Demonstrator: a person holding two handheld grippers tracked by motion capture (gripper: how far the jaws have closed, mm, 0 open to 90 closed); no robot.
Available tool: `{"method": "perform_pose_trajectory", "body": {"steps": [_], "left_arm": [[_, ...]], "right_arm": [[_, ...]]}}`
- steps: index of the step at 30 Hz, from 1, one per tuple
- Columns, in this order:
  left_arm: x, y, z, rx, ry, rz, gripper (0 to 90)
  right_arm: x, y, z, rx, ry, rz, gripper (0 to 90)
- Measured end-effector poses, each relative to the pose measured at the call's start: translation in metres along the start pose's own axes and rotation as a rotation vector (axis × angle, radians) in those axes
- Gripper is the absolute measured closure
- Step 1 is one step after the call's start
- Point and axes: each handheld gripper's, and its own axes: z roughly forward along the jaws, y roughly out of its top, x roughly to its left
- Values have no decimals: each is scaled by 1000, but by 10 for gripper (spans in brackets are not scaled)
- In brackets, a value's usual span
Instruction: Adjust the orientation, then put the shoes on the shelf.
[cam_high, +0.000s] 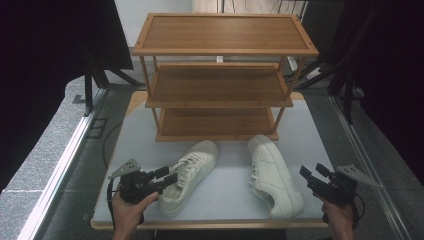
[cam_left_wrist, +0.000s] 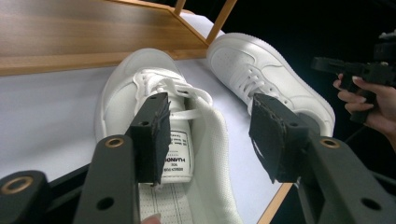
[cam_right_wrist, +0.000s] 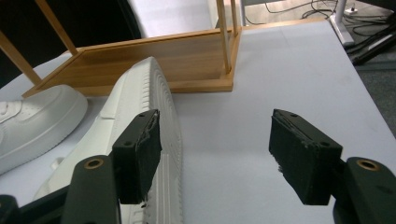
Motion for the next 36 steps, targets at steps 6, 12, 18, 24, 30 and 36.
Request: {"method": "perform_pose_trajectory", "body": {"steps": [6, 12, 18, 24, 30, 36], "left_arm": [[3, 0, -3, -20, 7, -11, 463], [4, 2, 0, -27, -11, -33, 454], [1, 2, 4, -8, -18, -27, 452], [3, -2, 7, 9, -10, -41, 452], [6, -5, 6, 7, -11, -56, 452], [7, -5, 8, 16, -8, -64, 453]], "right_arm": [[2, 3, -5, 1, 11, -32, 349], [7, 2, -6, 34, 18, -71, 384], [7, 0, -8, 45, 16, -69, 494], [33, 7, -10, 74, 114, -180, 770], [70, 1, -6, 144, 217, -298, 853], [106, -24, 2, 246, 241, -441, 876]]}}
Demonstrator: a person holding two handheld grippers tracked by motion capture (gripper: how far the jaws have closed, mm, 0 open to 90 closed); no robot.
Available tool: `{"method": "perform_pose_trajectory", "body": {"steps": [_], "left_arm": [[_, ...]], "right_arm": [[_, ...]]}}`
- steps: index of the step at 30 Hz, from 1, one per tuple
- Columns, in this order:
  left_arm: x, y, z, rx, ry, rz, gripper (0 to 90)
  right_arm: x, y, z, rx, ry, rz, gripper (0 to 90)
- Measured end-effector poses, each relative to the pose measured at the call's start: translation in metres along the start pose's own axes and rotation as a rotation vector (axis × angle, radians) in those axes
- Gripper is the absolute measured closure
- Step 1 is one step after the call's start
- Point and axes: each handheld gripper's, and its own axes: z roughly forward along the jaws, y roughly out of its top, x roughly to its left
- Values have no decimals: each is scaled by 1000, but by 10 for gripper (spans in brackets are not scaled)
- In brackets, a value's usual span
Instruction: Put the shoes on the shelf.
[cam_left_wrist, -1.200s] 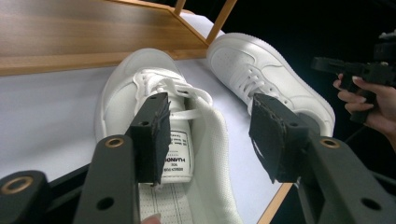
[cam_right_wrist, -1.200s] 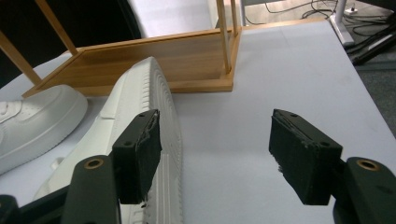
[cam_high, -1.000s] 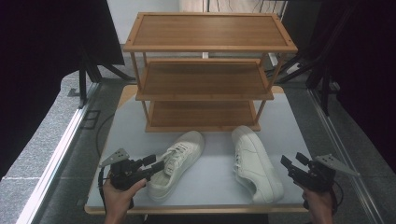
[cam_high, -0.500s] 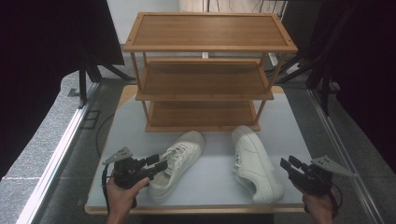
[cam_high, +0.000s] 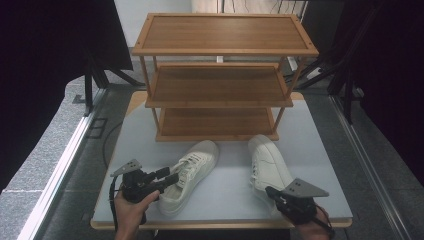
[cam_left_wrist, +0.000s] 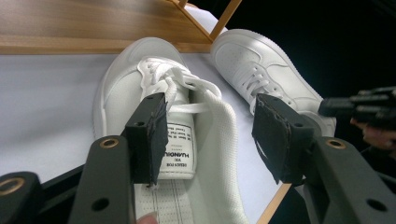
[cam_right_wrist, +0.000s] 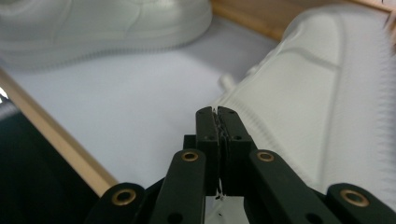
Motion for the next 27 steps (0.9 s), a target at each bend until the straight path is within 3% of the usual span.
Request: {"method": "perform_pose_trajectory", "body": {"steps": [1, 3, 6, 9, 14, 16, 21, 24, 26, 27], "left_arm": [[-2, 2, 1, -6, -4, 7, 452], [-5, 4, 2, -4, -7, 15, 453], [-5, 3, 4, 1, -12, 15, 453], [-5, 1, 7, 17, -11, 13, 452], [-5, 0, 5, 13, -9, 10, 452], [-5, 0, 5, 14, -6, 7, 452], [-5, -2, 6, 22, -4, 3, 452], [-5, -3, 7, 30, -6, -2, 452], [-5, -3, 8, 33, -7, -3, 452], [-5, -4, 9, 34, -8, -5, 452]], "right_arm": [[4, -4, 4, 32, -14, -23, 877], [4, -8, 7, 50, -26, -24, 876], [2, -9, 7, 50, -21, -4, 882], [-2, -10, 4, 52, -56, 6, 893], [-11, -9, -4, 27, -67, 28, 892], [-18, -10, -7, 11, -60, 55, 890], [-43, -16, -17, -61, -29, 171, 885], [-56, -21, -23, -78, -78, 209, 871], [-60, -24, -22, -64, -84, 221, 842], [-73, -32, -22, -89, -165, 259, 804]]}}
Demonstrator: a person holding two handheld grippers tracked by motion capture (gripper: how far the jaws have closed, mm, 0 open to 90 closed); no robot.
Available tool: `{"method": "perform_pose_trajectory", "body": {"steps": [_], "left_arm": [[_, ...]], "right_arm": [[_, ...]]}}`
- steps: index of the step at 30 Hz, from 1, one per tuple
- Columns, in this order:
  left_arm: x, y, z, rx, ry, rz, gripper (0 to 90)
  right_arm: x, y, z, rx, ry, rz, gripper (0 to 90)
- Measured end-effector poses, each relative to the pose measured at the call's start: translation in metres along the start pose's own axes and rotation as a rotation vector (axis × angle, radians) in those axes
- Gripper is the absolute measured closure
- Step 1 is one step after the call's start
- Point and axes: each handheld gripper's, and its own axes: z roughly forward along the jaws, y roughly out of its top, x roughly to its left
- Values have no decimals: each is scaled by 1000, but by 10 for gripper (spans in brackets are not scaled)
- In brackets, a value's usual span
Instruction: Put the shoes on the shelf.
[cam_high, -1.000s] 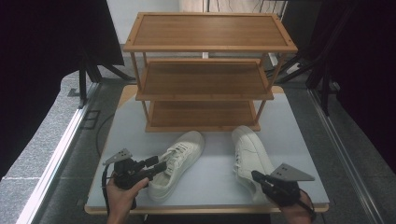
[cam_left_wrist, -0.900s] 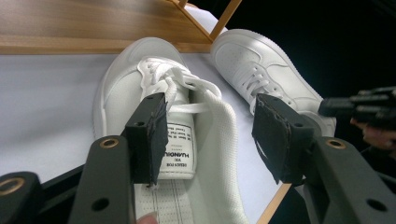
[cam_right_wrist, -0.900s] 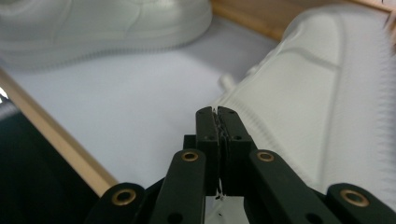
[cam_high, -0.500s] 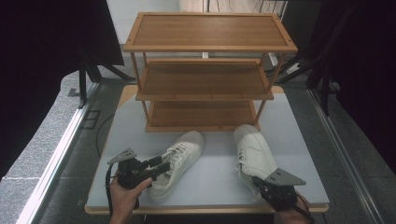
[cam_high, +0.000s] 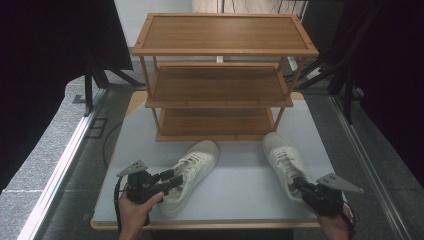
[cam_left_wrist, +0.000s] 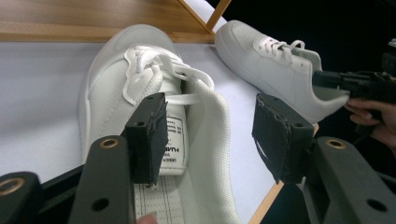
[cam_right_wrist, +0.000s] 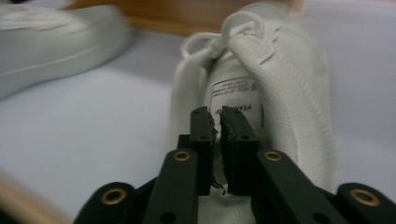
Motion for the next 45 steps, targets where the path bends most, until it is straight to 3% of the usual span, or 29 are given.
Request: {"method": "perform_pose_trajectory", "body": {"steps": [3, 4, 6, 8, 10, 14, 15, 18, 19, 21, 22, 29, 34, 37, 39, 45], "left_arm": [[0, 0, 0, 4, 0, 2, 452], [0, 0, 0, 2, 1, -1, 452], [1, 0, 0, 5, 3, -4, 452], [1, 0, -1, 4, 2, -8, 452], [1, 0, -2, 3, 2, -12, 452], [2, 0, -3, 1, 1, -17, 452], [3, 0, -4, -3, 1, -17, 452], [3, 0, -4, -2, 0, -18, 452], [2, 0, -3, -1, -1, -19, 451], [3, 0, -3, 5, 1, -18, 451], [3, -1, -2, 8, 0, -23, 450], [5, -2, -2, 8, 1, -27, 449], [5, -2, -3, 3, 1, -32, 449], [6, -1, -5, 1, 2, -36, 449], [7, -2, -5, 0, 1, -36, 448], [8, -2, -4, 4, 4, -40, 448]], "right_arm": [[-16, -3, -3, -5, -3, 65, 809], [-31, -9, -6, -4, -78, 93, 807], [-40, -13, -8, -33, -19, 159, 804], [-40, -13, -9, -35, 4, 162, 787], [-33, -10, -9, -28, -26, 124, 769], [-19, -5, -14, -41, -20, 80, 769], [-5, 1, -18, -60, -20, 27, 773], [4, 4, -19, -60, 3, -4, 777], [15, 4, -15, -31, 29, -38, 781], [17, 3, -12, -18, 31, -53, 782], [21, -2, -3, 22, 31, -66, 793], [16, -8, -2, 55, 25, -66, 884], [15, -9, -5, 71, 2, -93, 894], [8, -12, -7, 87, 1, -80, 895], [-4, -14, -12, 72, 26, -38, 895], [-23, -18, -21, 64, 6, 12, 895]]}}
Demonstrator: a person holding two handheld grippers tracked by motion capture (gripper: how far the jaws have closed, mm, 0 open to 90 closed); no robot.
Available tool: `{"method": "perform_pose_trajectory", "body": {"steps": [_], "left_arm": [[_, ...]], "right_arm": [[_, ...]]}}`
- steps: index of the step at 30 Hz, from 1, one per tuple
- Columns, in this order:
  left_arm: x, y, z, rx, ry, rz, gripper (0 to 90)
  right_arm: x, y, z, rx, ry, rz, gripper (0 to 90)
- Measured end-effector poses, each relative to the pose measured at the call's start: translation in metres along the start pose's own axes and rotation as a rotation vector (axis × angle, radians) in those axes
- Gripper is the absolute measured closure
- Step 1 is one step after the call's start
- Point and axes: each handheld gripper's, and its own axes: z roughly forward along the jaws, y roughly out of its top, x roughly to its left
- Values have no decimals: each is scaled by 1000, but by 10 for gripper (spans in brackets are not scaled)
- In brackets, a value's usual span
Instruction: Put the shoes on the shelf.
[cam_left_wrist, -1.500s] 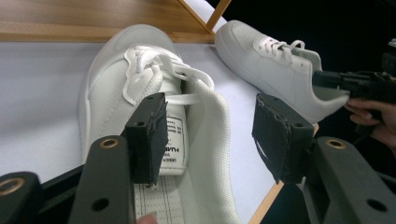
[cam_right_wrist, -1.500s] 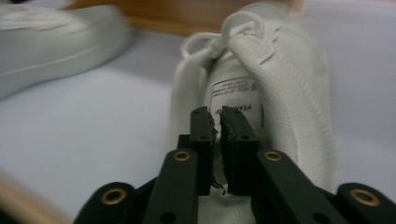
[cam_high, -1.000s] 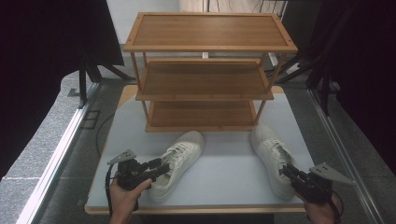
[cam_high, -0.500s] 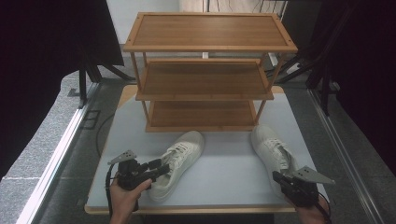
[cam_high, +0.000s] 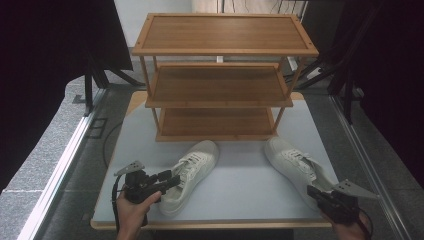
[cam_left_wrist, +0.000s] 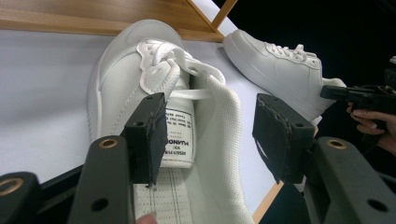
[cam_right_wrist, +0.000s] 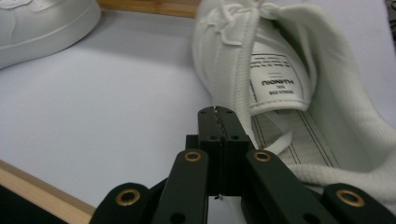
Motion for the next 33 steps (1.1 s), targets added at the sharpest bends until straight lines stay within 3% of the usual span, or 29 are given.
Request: {"method": "perform_pose_trajectory", "body": {"steps": [8, 12, 22, 26, 27, 33], "left_arm": [[4, -1, -4, -11, -1, -14, 448], [5, 2, -11, -31, -4, -13, 448], [5, 5, -20, -60, 0, -16, 447], [4, 5, -19, -52, 4, -10, 443], [3, 6, -18, -51, 9, -6, 441], [-1, 13, -19, -56, 47, 33, 438]], "right_arm": [[-13, -1, -5, -8, -10, 34, 894], [-11, 0, -3, -6, 14, 28, 826], [4, 8, -5, -71, 42, -38, 635], [3, 11, -11, -109, 24, -45, 575], [0, 13, -15, -142, 12, -51, 551], [-9, 28, -17, -173, 7, -89, 516]]}}
